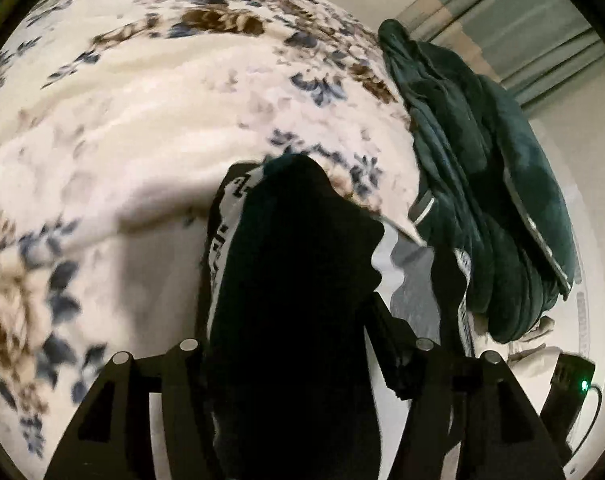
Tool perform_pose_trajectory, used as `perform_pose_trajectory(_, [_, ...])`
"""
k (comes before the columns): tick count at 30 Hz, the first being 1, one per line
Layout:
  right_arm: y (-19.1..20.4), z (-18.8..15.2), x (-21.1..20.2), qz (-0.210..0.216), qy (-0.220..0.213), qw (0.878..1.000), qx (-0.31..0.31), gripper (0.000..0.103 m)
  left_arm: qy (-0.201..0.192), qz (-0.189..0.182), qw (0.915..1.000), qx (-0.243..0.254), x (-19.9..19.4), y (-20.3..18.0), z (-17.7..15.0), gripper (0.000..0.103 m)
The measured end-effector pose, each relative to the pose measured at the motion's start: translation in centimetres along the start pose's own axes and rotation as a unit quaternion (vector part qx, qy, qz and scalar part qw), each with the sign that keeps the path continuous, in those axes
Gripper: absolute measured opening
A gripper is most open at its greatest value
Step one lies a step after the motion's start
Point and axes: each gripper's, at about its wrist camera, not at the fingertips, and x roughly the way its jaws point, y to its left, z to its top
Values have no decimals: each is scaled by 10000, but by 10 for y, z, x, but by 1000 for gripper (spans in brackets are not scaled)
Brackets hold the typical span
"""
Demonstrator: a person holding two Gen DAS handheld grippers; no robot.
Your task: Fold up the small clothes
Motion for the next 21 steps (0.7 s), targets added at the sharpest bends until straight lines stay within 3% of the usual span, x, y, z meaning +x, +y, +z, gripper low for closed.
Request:
perform_pose_trajectory(4, [11,-1,-8,-101,-129,9998,-58,77,27,177,9996,232,-2,-7,0,62])
perform_pose_trajectory(7, [21,-2,-17,-272,-214,9993,-117,100,-317,542,9969,481,-23,-10,-6,103])
perform_pose_trajectory(13, [48,-5,-2,-713,0,9966,-422,100,-912,934,9900,536,-70,-3,-10,103])
perform_pose_trajectory(16, [55,-9,11,-1006,90,9935,-527,100,-788,1683,9775,994,-71,-17,-38,103])
perform_pose_trajectory(18, [56,-12,8,-1072,20,9930,-488,100,-436,2069,9684,1326,-52,-25,-62,103])
perform_pose_trajectory(21, [53,-18,-10,-1113,-91,9933,-284,100,-319,2169,9669,1307,-48,-31,-85,103])
